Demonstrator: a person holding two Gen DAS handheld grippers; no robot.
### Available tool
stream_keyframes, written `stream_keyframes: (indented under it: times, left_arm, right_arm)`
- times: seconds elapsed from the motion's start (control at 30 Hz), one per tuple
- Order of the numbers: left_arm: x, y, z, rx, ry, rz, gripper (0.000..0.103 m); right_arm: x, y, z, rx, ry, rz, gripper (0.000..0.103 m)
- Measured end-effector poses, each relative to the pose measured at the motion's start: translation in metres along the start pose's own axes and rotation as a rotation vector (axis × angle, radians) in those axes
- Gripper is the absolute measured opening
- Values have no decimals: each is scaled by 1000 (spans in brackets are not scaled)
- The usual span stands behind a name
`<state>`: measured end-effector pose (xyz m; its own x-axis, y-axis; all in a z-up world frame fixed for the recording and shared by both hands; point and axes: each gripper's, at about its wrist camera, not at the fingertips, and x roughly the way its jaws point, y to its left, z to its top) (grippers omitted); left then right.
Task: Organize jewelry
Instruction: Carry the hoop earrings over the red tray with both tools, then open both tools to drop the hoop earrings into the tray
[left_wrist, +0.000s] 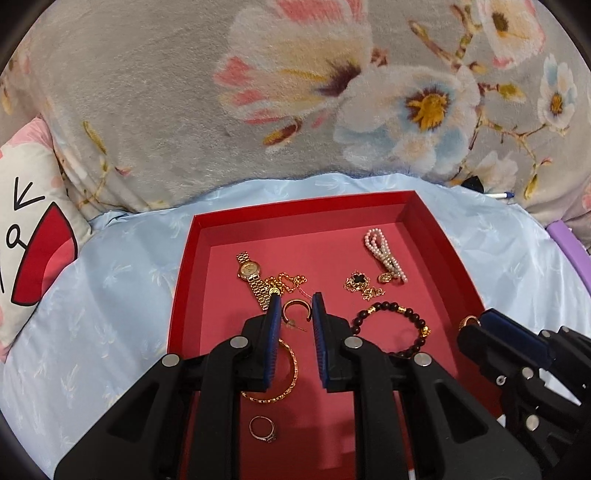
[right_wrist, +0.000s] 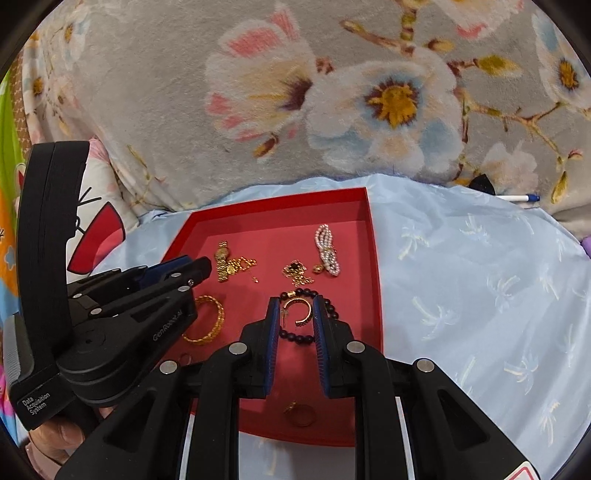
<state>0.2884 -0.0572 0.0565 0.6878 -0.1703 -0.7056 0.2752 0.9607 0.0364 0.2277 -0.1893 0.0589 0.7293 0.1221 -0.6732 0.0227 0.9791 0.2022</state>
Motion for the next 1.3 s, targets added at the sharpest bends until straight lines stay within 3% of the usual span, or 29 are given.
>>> stream_keyframes:
  times: [0.73, 1.03, 1.23, 1.3]
  left_arm:
    - [20, 8, -3, -14, 43, 19, 17]
    - [24, 15, -3, -40, 75, -12, 17]
    - [19, 18, -1, -56, 74, -18, 24]
    - [18, 19, 0, -60, 73, -15, 31]
  right_arm:
    - [25, 6, -3, -38, 63, -1, 17]
    - [39, 6, -7, -43, 112, 6, 18]
    - [41, 7, -6, -44, 118, 12, 18]
    - [42, 7, -5, -44, 119, 14, 18]
